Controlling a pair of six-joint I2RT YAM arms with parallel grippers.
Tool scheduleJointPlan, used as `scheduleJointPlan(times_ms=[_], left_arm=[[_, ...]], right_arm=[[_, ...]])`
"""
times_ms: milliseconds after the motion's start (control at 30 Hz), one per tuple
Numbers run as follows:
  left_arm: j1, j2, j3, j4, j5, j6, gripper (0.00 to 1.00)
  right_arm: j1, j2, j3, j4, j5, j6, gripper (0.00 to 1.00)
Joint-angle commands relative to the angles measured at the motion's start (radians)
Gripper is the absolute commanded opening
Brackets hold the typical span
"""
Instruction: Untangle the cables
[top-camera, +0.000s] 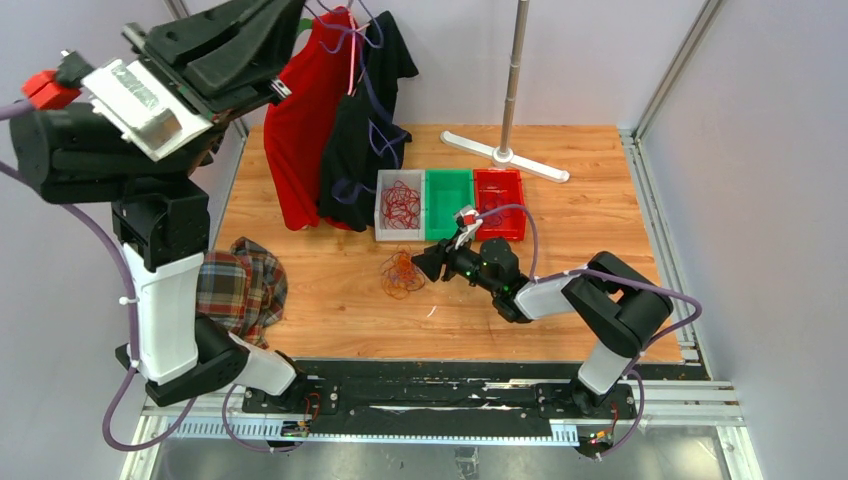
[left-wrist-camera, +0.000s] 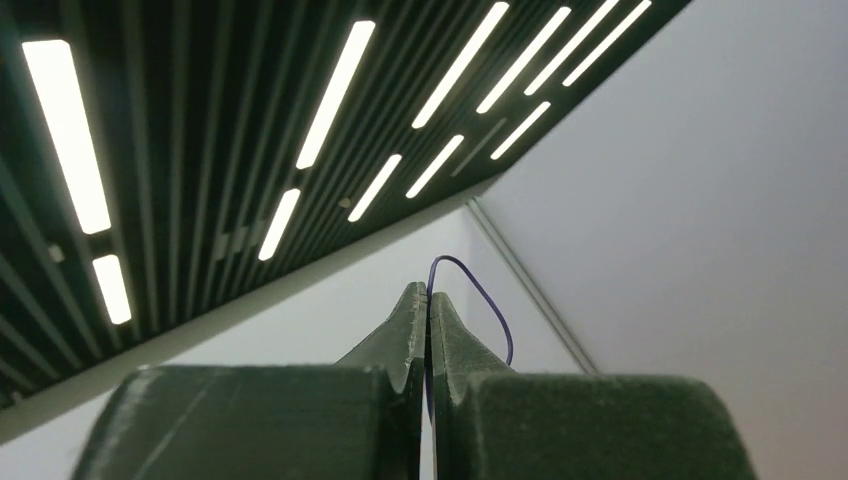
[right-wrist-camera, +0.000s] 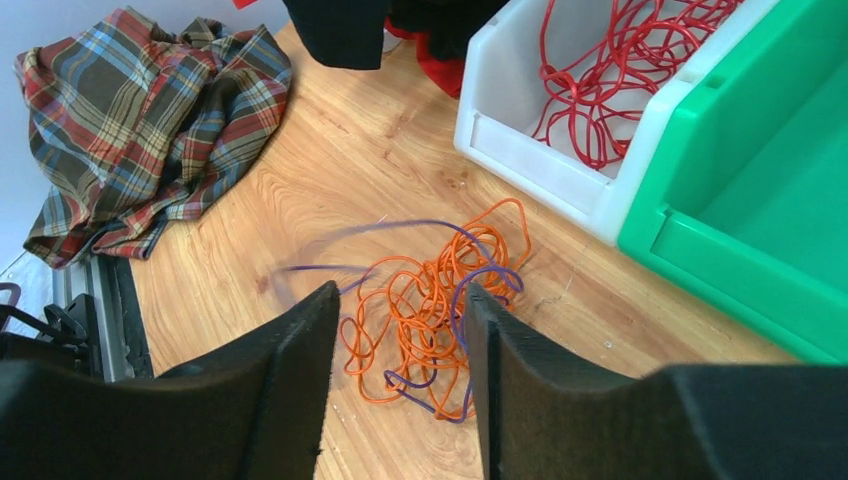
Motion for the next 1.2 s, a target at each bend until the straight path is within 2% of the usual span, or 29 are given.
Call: scheduleJointPlan(times_ms=[0,67,133,233,433,600,767,1000,1167], left_arm=[[-0.007,-0.011,0.008,0.124,-0.114,0.090,0.00],[-0.009,-0.007,0.008,0.148,-0.166,0.106,0.00],[-0.009,-0.007,-0.001,0.139,-0.169,0.115,0.00],[-0.008,-0.050,-0.097,0.115,-0.103,0.119,0.00],[-0.010,-0.115,-0.309,0.037,-0.051,0.059,0.00],[-0.010,-0.142,-0.477,-0.019,-0.045,-0.009,0.00],[-0.038,-0.180,-0.707,0.002,-0.037,-0.035,0.00],[-0.077,-0.050,-0.686,0.047,-0.053,-0.008,0.00],[-0.079,0.071,-0.610,0.105,-0.091,0.018,0.00]], right_arm=[[0.015,0.001,-0.018,0.014,0.052,0.003,0.46],[0.015,-0.019,-0.029,-0.007,0.073,-0.003,0.44],[0.015,-0.051,-0.045,-0.002,0.076,-0.017,0.48],[0.015,-0.138,-0.034,-0.075,0.100,-0.062,0.59],[0.006,-0.339,0.039,-0.284,0.168,-0.144,0.68],[-0.011,-0.442,0.105,-0.454,0.348,-0.215,0.70],[-0.137,-0.482,0.150,-0.617,0.482,-0.158,0.68],[-0.282,-0.481,0.156,-0.686,0.621,-0.151,0.68],[-0.357,-0.454,0.154,-0.683,0.639,-0.147,0.67]])
